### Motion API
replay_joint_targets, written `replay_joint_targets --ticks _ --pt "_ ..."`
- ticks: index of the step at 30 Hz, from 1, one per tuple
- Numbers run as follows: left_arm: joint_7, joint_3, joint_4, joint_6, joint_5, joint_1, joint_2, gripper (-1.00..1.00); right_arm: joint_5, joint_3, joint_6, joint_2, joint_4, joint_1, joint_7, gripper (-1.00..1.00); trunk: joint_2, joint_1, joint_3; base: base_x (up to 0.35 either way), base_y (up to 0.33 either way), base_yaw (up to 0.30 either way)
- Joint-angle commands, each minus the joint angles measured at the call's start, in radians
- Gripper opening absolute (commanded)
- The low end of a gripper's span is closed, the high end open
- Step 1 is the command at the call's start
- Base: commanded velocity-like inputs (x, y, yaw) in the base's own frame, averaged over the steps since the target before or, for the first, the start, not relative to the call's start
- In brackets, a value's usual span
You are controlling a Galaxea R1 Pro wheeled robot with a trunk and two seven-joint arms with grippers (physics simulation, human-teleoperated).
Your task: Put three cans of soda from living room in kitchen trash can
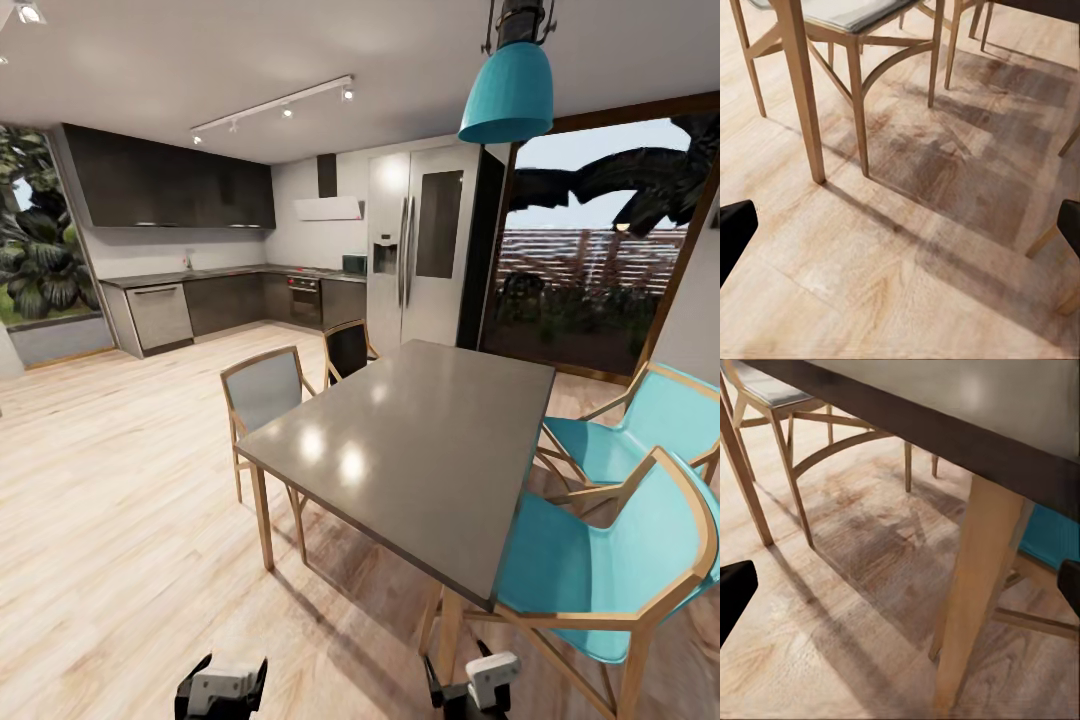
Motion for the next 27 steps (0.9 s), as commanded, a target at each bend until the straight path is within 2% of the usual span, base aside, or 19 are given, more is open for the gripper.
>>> replay_joint_targets --ticks 1,5,6,9,13,27 --pt "0.0 0.0 0.002 -0.001 0.0 0.0 0.0 1.0 0.0 -0.001 0.0 0.0 0.001 0.0 0.0 1.0 0.0 0.0 0.0 0.0 0.0 0.0" --pt "0.001 0.0 0.099 -0.068 0.002 -0.002 0.0 1.0 0.001 -0.041 -0.009 -0.001 0.047 -0.002 -0.003 1.0 0.0 0.0 0.0 0.0 0.0 0.0" --pt "0.002 0.0 0.151 -0.099 0.003 -0.003 0.0 1.0 0.0 -0.057 -0.012 -0.001 0.076 -0.006 -0.004 1.0 0.0 0.0 0.0 0.0 0.0 0.0" --pt "0.002 0.002 0.193 -0.122 0.002 -0.004 -0.001 1.0 0.001 -0.069 -0.014 -0.002 0.131 -0.011 -0.005 1.0 0.0 0.0 0.0 0.0 0.0 0.0" --pt "0.003 0.002 0.213 -0.13 0.0 -0.006 -0.001 1.0 0.003 -0.073 -0.015 -0.002 0.175 -0.013 -0.005 1.0 0.0 0.0 0.0 0.0 0.0 0.0" --pt "0.005 0.003 0.238 -0.133 -0.001 -0.008 -0.002 1.0 0.0 -0.074 -0.015 0.002 0.2 -0.015 -0.005 1.0 0.0 0.0 0.0 0.0 0.0 0.0"
